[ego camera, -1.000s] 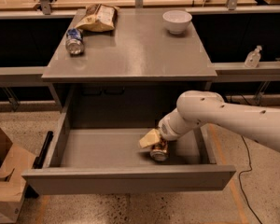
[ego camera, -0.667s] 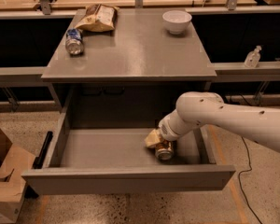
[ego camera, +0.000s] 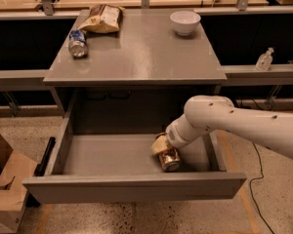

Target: Pick orange can from top drawer and place on counter

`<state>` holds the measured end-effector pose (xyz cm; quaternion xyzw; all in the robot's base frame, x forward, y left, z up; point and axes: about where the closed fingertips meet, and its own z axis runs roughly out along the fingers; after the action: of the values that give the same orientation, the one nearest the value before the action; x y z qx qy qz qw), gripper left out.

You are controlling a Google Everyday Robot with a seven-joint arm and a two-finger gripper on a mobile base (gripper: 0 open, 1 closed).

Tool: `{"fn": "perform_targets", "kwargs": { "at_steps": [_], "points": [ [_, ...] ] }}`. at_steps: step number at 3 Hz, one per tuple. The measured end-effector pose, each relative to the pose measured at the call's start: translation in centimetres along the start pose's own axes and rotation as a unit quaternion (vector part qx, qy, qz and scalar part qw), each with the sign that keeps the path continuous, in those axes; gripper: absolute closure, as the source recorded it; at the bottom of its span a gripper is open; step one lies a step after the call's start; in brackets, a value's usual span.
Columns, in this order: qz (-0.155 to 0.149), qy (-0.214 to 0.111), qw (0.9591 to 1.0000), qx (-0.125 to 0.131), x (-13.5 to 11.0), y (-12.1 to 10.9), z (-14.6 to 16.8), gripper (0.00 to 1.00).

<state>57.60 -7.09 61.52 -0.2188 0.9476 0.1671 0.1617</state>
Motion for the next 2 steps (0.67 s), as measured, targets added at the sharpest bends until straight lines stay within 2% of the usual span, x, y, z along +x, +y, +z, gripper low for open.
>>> {"fn": "perform_targets", "kwargs": {
  "at_steps": [1, 2],
  "points": [
    [-0.02, -0.004, 0.9996, -0.017, -0.6, 0.7, -2.6, 1.0],
    [-0.05, -0.042, 0.9951, -0.074, -3.3, 1.9, -10.9, 1.0]
  ]
}}
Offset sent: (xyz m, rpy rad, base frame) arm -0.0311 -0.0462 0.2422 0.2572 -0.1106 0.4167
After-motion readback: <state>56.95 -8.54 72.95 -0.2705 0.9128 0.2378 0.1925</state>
